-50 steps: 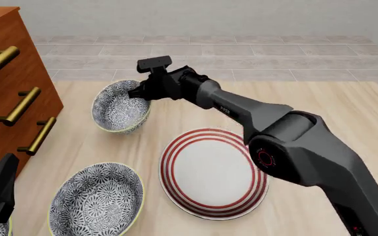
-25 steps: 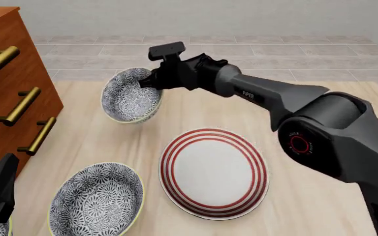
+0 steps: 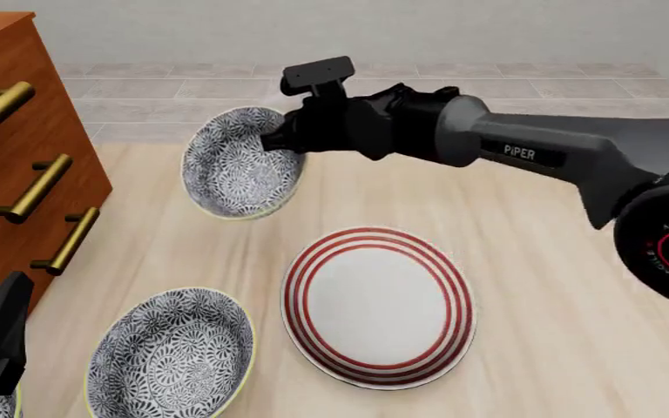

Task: Pick up the bowl and put it in the front on the plate.

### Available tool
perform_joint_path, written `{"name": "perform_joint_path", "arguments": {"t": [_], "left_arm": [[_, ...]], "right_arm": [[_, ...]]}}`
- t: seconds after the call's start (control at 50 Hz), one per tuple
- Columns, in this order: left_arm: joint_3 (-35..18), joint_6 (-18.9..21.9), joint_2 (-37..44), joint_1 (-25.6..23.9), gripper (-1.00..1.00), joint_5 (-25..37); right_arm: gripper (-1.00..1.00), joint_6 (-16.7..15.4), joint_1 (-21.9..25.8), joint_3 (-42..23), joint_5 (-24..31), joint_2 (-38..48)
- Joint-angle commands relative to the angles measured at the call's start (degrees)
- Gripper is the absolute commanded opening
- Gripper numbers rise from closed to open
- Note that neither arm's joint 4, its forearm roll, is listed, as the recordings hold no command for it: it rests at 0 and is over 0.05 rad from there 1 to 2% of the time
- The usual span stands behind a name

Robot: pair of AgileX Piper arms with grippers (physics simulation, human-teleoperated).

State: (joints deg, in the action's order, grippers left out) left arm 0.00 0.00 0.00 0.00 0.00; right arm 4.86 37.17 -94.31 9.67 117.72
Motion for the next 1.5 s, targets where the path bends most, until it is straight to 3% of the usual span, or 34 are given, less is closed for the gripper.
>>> {"name": "perform_joint_path", "arguments": {"t": [0.02,0.5,0.96,1.5], "left_arm": [[0.0,0.0,0.0,0.0,1.0,0.0],[0.0,0.0,0.0,0.0,1.0,0.0],[0.0,0.0,0.0,0.0,1.0,0.0],[0.0,0.0,0.0,0.0,1.0,0.0]], "right_arm": [[-1.0,0.55,1.04,10.21,-3.26,-9.95],[-1.0,3.08,2.85,27.31,-6.75,-23.15],[-1.0,4.39,2.05,32.64,-6.24,-28.73],[-1.0,7.73,-2.66,42.15,-12.03,-32.8]]}}
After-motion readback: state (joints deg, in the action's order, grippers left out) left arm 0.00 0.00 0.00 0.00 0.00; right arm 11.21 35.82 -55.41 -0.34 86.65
